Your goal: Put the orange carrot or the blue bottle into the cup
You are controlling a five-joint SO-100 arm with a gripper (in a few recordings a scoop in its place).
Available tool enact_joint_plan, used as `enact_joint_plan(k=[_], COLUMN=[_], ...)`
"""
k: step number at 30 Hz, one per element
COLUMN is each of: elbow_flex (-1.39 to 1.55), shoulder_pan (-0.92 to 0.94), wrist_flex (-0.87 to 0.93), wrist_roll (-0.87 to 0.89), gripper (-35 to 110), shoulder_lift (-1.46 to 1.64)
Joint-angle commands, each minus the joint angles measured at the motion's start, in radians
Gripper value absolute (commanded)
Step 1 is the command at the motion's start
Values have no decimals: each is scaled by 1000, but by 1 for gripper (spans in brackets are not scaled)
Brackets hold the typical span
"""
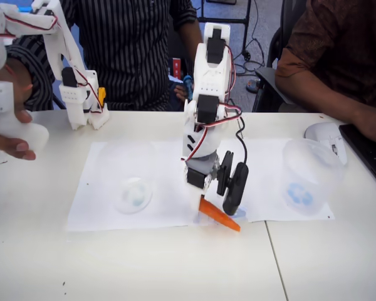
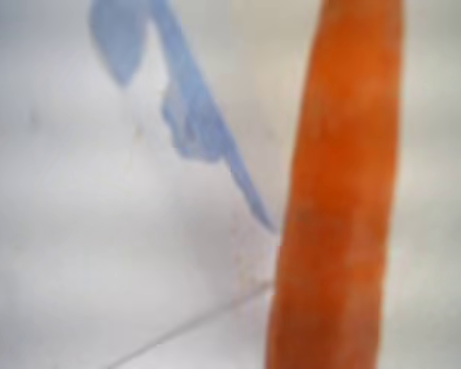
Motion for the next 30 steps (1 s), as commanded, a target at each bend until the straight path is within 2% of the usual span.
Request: enact_joint_plan(k=[1,21,30], elbow_flex=[-83,-67,-67], shoulder_pan=[20,34,206], wrist_flex=[9,29,156], wrist_roll=[3,3,-69], gripper=[10,11,11], shoulder_lift=[229,624,715])
